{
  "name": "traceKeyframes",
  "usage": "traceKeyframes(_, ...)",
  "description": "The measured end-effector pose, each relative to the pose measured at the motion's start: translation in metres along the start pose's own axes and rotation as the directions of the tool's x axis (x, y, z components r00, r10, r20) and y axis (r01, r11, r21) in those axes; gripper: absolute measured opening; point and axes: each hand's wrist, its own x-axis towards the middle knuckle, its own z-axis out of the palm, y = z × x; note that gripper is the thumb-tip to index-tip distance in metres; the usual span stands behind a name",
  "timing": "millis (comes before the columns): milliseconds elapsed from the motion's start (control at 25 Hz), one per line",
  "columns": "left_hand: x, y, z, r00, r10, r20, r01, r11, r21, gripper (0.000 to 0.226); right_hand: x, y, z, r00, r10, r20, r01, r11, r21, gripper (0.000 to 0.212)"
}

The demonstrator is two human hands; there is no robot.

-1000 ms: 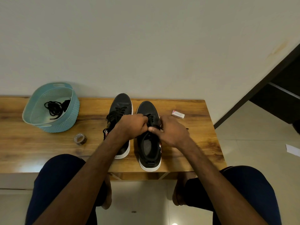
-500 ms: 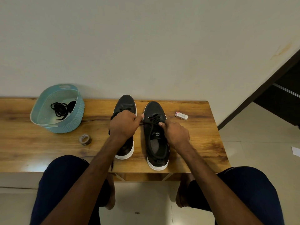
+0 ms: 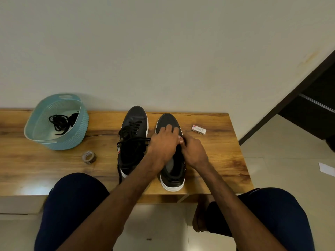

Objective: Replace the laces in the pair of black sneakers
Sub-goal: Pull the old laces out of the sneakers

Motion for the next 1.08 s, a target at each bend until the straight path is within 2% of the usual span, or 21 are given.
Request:
traceKeyframes(160,0.007,-0.007,0.005,0.994,0.003,0.108,0.007,0.995,-0.095,0.032,0.005,0.005,-0.005,0.999,0.038,0.024,-0.038,0.999,0.005,0.028)
traceKeyframes(240,0.005,-0.003,0.008,0.997,0.014,0.074,-0.001,0.984,-0.179,0.031,0.005,0.003,-0.004,0.997,0.074,0.010,-0.073,0.996,-0.043,0.030)
traceKeyframes(280,0.003,0.000,0.012,0.997,-0.038,0.064,0.055,0.956,-0.289,0.034,0.004,0.001,-0.003,0.995,0.105,0.001,-0.104,0.992,-0.065,0.029)
traceKeyframes(360,0.002,0.004,0.022,0.969,-0.227,0.093,0.238,0.784,-0.573,0.043,0.003,-0.002,0.000,0.985,0.171,-0.009,-0.172,0.982,-0.073,0.026)
traceKeyframes(440,0.004,0.005,0.032,0.920,-0.374,0.120,0.340,0.605,-0.720,0.052,0.002,-0.005,0.001,0.972,0.235,-0.020,-0.235,0.971,-0.049,0.027)
traceKeyframes(520,0.004,0.004,0.037,0.907,-0.400,0.131,0.350,0.542,-0.764,0.057,0.004,-0.006,0.005,0.957,0.285,-0.046,-0.286,0.958,-0.021,0.029)
traceKeyframes(640,0.001,0.000,0.045,0.920,-0.374,0.122,0.315,0.514,-0.798,0.058,0.005,-0.006,0.016,0.943,0.317,-0.101,-0.318,0.948,0.013,0.028)
traceKeyframes(800,-0.002,-0.004,0.048,0.920,-0.355,0.163,0.325,0.462,-0.825,0.057,0.011,-0.002,0.027,0.918,0.385,-0.093,-0.375,0.921,0.108,0.030)
traceKeyframes(960,-0.004,-0.003,0.049,0.928,-0.331,0.172,0.321,0.471,-0.822,0.056,0.011,-0.002,0.031,0.903,0.413,-0.122,-0.395,0.907,0.145,0.029)
traceKeyframes(1080,-0.007,-0.003,0.051,0.934,-0.310,0.178,0.317,0.486,-0.815,0.052,0.012,-0.002,0.030,0.897,0.433,-0.090,-0.412,0.892,0.187,0.030)
